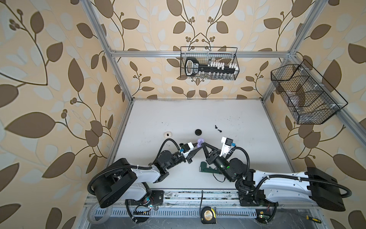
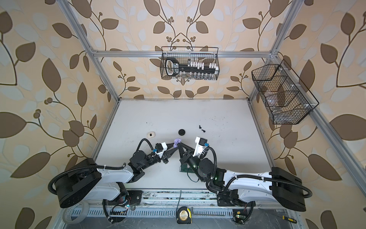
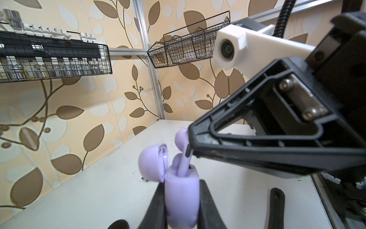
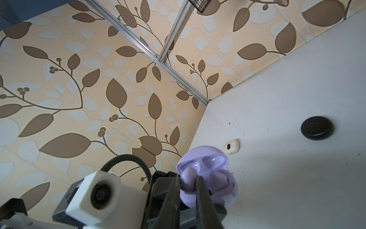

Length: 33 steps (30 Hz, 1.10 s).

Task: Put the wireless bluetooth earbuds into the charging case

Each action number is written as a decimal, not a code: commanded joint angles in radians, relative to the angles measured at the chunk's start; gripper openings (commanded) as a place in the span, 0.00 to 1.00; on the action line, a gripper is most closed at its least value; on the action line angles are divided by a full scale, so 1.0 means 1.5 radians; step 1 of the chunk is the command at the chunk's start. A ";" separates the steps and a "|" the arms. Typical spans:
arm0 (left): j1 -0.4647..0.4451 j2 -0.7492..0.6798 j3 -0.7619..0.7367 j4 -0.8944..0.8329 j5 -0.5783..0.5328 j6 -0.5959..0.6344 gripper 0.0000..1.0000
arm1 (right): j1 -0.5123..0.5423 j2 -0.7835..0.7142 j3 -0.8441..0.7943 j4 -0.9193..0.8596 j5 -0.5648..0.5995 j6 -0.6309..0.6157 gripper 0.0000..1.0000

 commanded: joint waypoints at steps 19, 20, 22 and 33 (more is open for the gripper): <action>-0.006 -0.018 -0.012 0.047 -0.051 0.028 0.00 | -0.020 -0.057 0.036 -0.119 0.010 -0.066 0.27; -0.006 -0.021 -0.015 0.047 -0.064 0.028 0.00 | -0.030 -0.075 0.038 -0.143 0.017 -0.080 0.28; -0.006 -0.026 -0.018 0.047 -0.080 0.026 0.00 | -0.048 -0.111 0.039 -0.186 0.037 -0.107 0.34; -0.006 -0.068 -0.031 0.045 -0.091 -0.009 0.00 | -0.478 -0.048 0.239 -0.715 -0.117 -0.204 0.62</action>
